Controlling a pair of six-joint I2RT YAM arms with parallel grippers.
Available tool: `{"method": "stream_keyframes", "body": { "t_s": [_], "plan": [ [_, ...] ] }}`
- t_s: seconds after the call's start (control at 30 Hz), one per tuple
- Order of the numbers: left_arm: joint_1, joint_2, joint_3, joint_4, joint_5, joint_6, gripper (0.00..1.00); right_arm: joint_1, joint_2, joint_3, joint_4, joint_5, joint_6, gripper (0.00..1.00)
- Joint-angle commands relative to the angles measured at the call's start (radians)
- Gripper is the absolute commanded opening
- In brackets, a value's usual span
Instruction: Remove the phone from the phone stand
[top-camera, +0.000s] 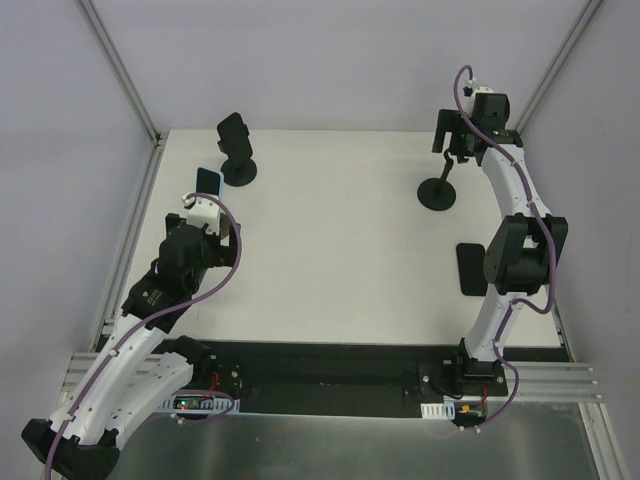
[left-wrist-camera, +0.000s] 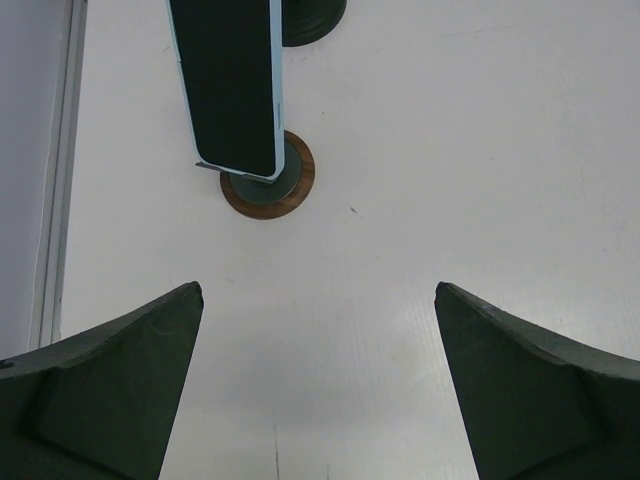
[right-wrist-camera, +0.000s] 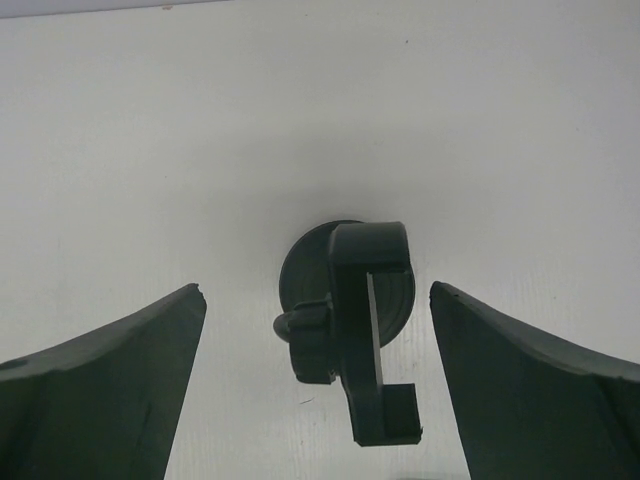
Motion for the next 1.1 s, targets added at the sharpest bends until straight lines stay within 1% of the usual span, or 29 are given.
{"method": "stream_keyframes", "body": {
  "t_s": [0.0,0.13,0.17,0.23,0.27,0.3,0.33,0.37,0.4,0.43,0.47,0.5,0.53,0.57,0.6,0.63,0.7,0.73,0.77,0.83,0.87,0.93,0.97,1.07],
  "plan": [
    [0.010,-0.011,0.000,0.040,0.015,0.003,0.99,-0.002,-0.145,0.029,-0.016,-0.074,0.054,0.96],
    [0.016,-0.009,0.000,0.041,0.018,-0.001,0.99,-0.002,-0.302,-0.039,-0.018,-0.117,0.106,0.96],
    [0.019,-0.006,0.000,0.041,0.018,0.001,0.99,-0.001,-0.386,-0.097,-0.007,-0.128,0.129,0.96],
    [0.024,0.000,0.002,0.040,0.018,-0.002,0.99,-0.001,-0.482,-0.182,0.013,-0.177,0.148,0.96],
    [0.027,0.002,0.003,0.041,0.018,-0.004,0.99,-0.001,-0.589,-0.228,0.043,-0.188,0.165,0.96],
    [0.036,0.008,0.003,0.041,0.023,-0.007,0.99,0.004,-0.643,-0.339,0.062,-0.203,0.174,0.96],
    [0.042,0.011,0.006,0.041,0.027,-0.005,0.99,0.011,-0.703,-0.393,0.085,-0.208,0.183,0.96],
    [0.050,0.015,0.008,0.046,0.038,-0.005,0.99,0.022,-0.820,-0.461,0.135,-0.206,0.191,0.96],
    [0.073,0.029,0.009,0.052,0.062,-0.007,0.99,0.048,-0.877,-0.575,0.166,-0.215,0.206,0.96],
    [0.085,0.038,0.018,0.056,0.082,-0.042,0.99,0.059,-0.933,-0.640,0.192,-0.223,0.215,0.96],
    [0.104,0.049,0.025,0.063,0.101,-0.048,0.99,0.066,-1.034,-0.693,0.246,-0.234,0.221,0.96],
    [0.121,0.074,0.031,0.073,0.121,-0.057,0.99,0.080,-1.077,-0.743,0.275,-0.269,0.272,0.96],
    [0.165,0.087,0.051,0.079,0.178,-0.079,0.99,0.085,-1.118,-0.842,0.300,-0.284,0.289,0.96],
    [0.188,0.104,0.060,0.087,0.208,-0.092,0.99,0.091,-1.186,-0.883,0.350,-0.300,0.309,0.96],
    [0.212,0.138,0.071,0.104,0.246,-0.106,0.99,0.105,-1.212,-0.929,0.376,-0.336,0.324,0.96],
    [0.275,0.155,0.090,0.110,0.313,-0.132,0.99,0.112,-1.235,-0.995,0.398,-0.353,0.326,0.96],
    [0.331,0.215,0.112,0.125,0.372,-0.157,0.99,0.148,-1.284,-1.056,0.433,-0.393,0.309,0.96],
    [0.354,0.236,0.136,0.138,0.395,-0.168,0.99,0.162,-1.297,-1.078,0.433,-0.393,0.285,0.96],
    [0.395,0.259,0.147,0.144,0.441,-0.171,0.99,0.178,-1.320,-1.134,0.447,-0.390,0.281,0.96],
    [0.432,0.325,0.181,0.173,0.487,-0.163,0.99,0.227,-1.337,-1.210,0.514,-0.413,0.293,0.96],
    [0.476,0.345,0.189,0.187,0.542,-0.156,0.99,0.241,-1.338,-1.277,0.594,-0.425,0.324,0.96],
    [0.518,0.397,0.197,0.228,0.607,-0.124,0.99,0.290,-1.320,-1.346,0.674,-0.452,0.344,0.96],
    [0.550,0.416,0.197,0.277,0.636,-0.108,0.99,0.307,-1.294,-1.398,0.741,-0.452,0.359,0.96],
    [0.607,0.511,0.232,0.308,0.751,-0.064,0.99,0.367,-1.239,-1.452,0.861,-0.453,0.363,0.96]
  ]
}}
